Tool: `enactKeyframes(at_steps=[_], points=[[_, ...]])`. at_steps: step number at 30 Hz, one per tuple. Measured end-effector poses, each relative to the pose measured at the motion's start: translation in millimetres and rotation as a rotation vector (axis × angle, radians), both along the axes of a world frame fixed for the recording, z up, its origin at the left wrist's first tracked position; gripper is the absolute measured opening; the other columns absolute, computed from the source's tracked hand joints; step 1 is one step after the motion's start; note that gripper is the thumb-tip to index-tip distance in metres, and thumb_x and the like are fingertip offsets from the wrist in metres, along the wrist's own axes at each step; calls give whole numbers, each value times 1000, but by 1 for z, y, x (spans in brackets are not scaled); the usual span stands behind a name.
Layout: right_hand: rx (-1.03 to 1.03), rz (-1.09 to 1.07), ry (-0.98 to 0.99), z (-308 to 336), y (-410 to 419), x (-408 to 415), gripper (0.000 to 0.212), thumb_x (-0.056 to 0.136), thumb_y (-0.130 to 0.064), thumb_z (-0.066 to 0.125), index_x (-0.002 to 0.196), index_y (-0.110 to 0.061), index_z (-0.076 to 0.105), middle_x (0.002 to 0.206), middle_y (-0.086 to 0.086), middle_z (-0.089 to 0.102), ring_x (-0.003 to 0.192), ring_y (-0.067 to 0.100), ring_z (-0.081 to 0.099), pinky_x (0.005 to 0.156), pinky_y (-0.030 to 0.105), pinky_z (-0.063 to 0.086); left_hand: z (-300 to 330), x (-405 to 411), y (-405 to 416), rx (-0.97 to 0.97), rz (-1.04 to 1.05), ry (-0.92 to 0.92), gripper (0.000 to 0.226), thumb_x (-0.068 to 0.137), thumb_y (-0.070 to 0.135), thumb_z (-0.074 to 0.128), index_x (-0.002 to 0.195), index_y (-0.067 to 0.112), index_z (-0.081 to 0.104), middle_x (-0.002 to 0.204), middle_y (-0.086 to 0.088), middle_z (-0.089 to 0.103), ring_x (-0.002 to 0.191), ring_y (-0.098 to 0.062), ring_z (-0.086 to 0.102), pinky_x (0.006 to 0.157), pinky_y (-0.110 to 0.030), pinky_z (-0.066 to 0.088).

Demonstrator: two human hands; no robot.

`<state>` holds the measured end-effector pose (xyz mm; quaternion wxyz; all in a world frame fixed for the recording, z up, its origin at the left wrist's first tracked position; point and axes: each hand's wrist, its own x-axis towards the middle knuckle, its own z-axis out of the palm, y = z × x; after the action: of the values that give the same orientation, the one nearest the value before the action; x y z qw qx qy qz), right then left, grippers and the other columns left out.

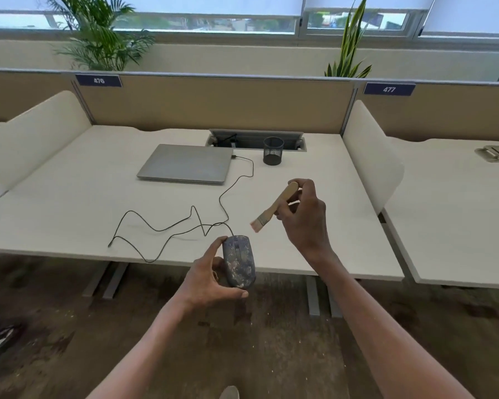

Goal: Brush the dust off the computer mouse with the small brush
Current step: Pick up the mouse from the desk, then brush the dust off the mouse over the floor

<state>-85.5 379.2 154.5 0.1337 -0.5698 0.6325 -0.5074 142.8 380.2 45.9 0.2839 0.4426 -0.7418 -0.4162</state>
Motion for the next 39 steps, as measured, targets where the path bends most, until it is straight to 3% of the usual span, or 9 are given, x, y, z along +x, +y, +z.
enactKeyframes(at_steps=[4, 9, 14, 22, 29, 34, 39], points=[[13, 16, -23, -1, 6, 22, 32, 96, -6, 65, 122, -7, 48, 101, 12, 68, 83, 28, 74, 72, 26, 62, 4, 19, 17, -5, -6, -10, 128, 43, 72, 86, 149, 40, 24, 102, 21, 66, 95, 7, 66, 71, -8, 51], [32, 19, -46, -3, 9, 51, 36, 95, -5, 66, 125, -9, 47, 106, 14, 70, 83, 26, 73, 73, 28, 63, 3, 48, 20, -33, -21, -44, 125, 48, 61, 89, 150, 41, 21, 108, 21, 64, 99, 9, 64, 75, -5, 49], [43, -19, -36, -9, 8, 84, 46, 94, -5, 67, 134, -10, 45, 97, 11, 70, 78, 26, 74, 72, 37, 65, -1, 74, 18, -32, -86, -48, 118, 49, 60, 89, 144, 51, 18, 114, 30, 54, 105, 17, 58, 79, -1, 47], [131, -108, -28, -24, 14, 121, 50, 92, -5, 67, 138, -8, 47, 89, 6, 65, 80, 29, 73, 76, 48, 63, -17, 102, 21, -6, -179, -61, 117, 53, 54, 91, 146, 47, 19, 121, 9, 64, 106, 7, 62, 80, -3, 48], [211, -97, 1, -36, 23, 137, 47, 91, -3, 64, 136, -7, 48, 83, 12, 68, 71, 30, 72, 71, 48, 62, -32, 113, 32, 22, -187, -63, 118, 52, 56, 91, 144, 49, 18, 107, 27, 59, 104, 11, 60, 78, 0, 45], [256, -62, 48, -44, 30, 146, 48, 91, -4, 66, 135, -9, 48, 82, 10, 68, 69, 27, 72, 68, 46, 63, -40, 117, 42, 45, -181, -89, 122, 52, 60, 89, 150, 42, 20, 114, 8, 69, 100, 1, 65, 78, -2, 46], [273, -59, 90, -48, 38, 145, 48, 91, -4, 66, 135, -8, 48, 82, 13, 68, 69, 27, 71, 67, 46, 62, -44, 122, 48, 33, -157, -118, 126, 54, 59, 89, 154, 39, 14, 128, 3, 64, 106, -6, 63, 84, -7, 47]])
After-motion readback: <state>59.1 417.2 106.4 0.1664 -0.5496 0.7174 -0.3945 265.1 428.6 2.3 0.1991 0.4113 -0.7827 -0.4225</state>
